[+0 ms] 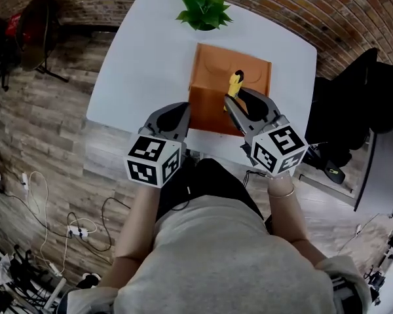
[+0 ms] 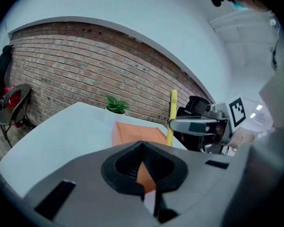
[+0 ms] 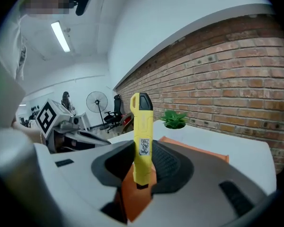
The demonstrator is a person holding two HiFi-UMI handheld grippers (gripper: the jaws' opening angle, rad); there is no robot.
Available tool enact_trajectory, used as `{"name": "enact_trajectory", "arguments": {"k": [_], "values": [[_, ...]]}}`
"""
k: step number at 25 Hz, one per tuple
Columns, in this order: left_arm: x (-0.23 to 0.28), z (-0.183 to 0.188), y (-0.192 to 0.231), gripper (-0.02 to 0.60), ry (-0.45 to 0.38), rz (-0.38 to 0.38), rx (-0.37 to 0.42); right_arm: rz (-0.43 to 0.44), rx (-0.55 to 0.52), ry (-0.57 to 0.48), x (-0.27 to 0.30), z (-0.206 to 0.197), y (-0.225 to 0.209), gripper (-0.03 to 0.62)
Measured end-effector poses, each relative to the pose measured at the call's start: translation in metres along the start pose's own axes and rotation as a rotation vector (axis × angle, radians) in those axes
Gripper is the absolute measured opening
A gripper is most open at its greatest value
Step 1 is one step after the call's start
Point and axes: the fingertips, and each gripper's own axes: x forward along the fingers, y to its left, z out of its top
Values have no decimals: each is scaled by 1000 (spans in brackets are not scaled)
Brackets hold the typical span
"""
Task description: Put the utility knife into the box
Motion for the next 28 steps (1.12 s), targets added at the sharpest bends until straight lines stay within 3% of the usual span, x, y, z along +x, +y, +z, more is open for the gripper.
{"name": "enact_trajectory", "arguments": {"k": [13, 17, 24, 28], "values": [[-1, -43, 14, 6, 41, -3, -108, 102, -261, 313, 30, -72, 7, 112], [-4, -55, 26, 6, 61, 40, -97, 131, -289, 388, 39, -95, 8, 112], [-1, -62, 26, 6, 59, 33, -127, 149, -337, 551, 52, -140, 3, 114], [2, -69, 26, 6, 78, 39, -132, 185, -339, 591, 59, -152, 3, 114]]}}
